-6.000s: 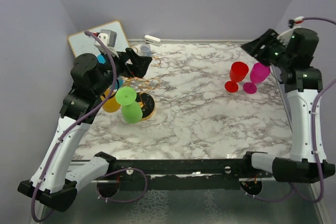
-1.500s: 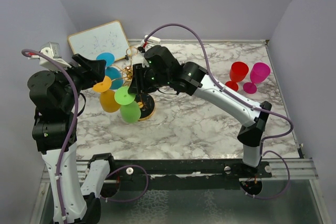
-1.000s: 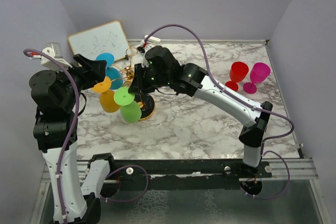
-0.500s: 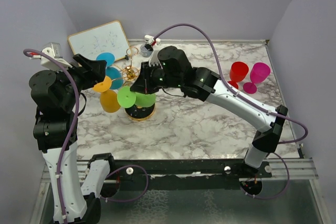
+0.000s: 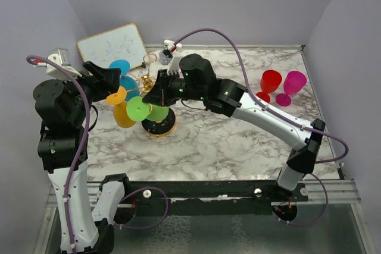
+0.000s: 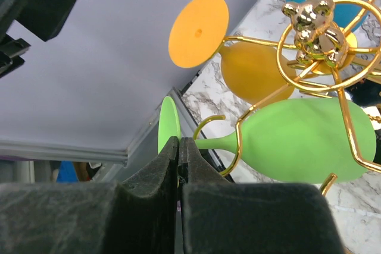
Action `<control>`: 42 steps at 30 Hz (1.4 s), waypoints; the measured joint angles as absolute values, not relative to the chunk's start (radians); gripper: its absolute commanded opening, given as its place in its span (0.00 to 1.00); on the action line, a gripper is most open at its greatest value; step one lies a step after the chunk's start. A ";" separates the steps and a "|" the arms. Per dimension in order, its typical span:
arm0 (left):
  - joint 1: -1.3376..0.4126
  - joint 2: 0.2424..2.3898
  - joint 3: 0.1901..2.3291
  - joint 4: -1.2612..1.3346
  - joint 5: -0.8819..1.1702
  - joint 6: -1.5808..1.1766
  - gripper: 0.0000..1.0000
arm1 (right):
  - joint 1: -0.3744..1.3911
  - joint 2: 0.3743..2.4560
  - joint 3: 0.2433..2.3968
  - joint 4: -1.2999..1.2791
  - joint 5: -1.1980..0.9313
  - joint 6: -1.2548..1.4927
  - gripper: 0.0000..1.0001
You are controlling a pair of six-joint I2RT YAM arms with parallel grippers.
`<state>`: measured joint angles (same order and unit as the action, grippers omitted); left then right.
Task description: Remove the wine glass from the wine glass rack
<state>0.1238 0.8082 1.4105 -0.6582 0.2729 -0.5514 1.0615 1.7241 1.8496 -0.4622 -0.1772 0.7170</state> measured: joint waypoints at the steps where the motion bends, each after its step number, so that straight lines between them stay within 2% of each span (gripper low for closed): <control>1: 0.124 0.808 1.411 -0.659 0.273 -0.551 0.70 | 1.061 1.724 1.850 -0.455 -0.176 0.721 0.01; 15: 0.124 0.813 1.411 -0.654 0.279 -0.554 0.70 | 1.061 1.697 1.789 -0.363 -0.083 0.810 0.01; 25: 0.124 0.818 1.412 -0.653 0.280 -0.554 0.70 | 1.052 1.631 1.643 -0.258 -0.023 0.951 0.01; 42: 0.124 0.835 1.433 -0.658 0.280 -0.554 0.70 | 1.022 1.622 1.571 -0.135 -0.012 1.096 0.01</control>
